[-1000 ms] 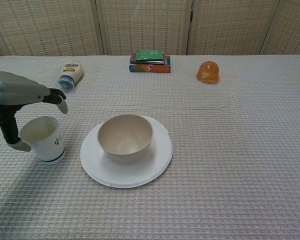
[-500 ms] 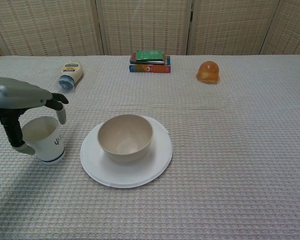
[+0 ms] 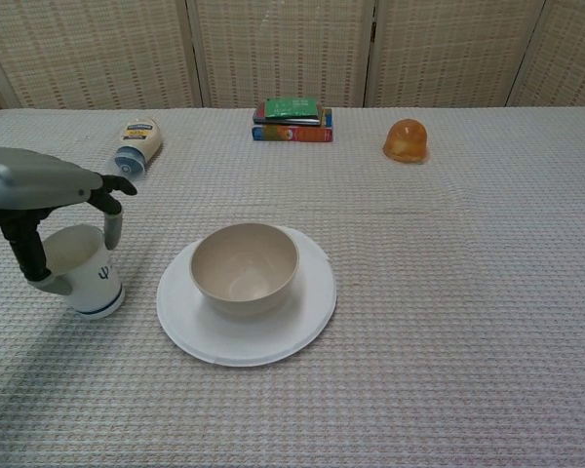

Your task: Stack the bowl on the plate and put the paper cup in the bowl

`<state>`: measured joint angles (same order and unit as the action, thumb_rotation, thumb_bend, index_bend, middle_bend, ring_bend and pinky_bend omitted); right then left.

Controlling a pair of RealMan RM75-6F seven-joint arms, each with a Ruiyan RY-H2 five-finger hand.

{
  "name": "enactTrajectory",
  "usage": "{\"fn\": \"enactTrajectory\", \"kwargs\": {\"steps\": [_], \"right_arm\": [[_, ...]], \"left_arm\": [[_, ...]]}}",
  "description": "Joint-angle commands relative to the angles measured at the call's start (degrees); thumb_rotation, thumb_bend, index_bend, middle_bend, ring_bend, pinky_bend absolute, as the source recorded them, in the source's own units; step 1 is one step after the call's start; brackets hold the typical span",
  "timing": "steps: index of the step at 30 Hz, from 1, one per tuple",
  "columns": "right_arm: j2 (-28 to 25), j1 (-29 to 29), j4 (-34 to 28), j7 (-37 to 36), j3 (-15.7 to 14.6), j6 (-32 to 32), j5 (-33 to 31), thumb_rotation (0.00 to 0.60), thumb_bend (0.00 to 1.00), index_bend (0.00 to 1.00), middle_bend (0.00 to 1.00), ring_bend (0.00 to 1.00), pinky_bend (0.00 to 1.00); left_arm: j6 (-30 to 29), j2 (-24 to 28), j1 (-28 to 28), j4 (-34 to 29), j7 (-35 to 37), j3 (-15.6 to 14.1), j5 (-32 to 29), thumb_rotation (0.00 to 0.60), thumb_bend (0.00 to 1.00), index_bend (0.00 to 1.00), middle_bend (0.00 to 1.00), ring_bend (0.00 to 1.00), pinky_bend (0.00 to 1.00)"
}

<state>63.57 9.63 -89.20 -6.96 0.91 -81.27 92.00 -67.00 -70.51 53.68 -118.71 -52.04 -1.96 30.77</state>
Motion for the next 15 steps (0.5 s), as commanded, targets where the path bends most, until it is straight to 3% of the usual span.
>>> {"fn": "enactTrajectory", "kwargs": {"steps": [1,9,15], "right_arm": [[0.0,0.0,0.0,0.1,0.0,-0.1,0.0,0.600,0.17,0.09,0.11,0.01,0.08],[0.1,0.0,-0.1,0.2,0.0,-0.1,-0.1,0.600,0.17,0.09,0.11,0.01,0.08],[-0.1,0.1,-0.2,-0.4,0.0,0.0,0.0,0.600,0.17,0.09,0.11,0.01,0.08]], "left_arm": [[-0.9,0.4,0.0,-0.8,-0.4,-0.1,0.4,0.600,0.22,0.41,0.00,0.00,0.06],[-4.0,0.2,0.9,-3.5,-3.8,-0.4,0.7,0.600,0.22,0.44,0.00,0.00,0.06],[-6.3,-1.5,3.9,-6.4,-8.6,1.6,-1.9,0.600,0.22,0.44,0.00,0.00,0.06]]}}
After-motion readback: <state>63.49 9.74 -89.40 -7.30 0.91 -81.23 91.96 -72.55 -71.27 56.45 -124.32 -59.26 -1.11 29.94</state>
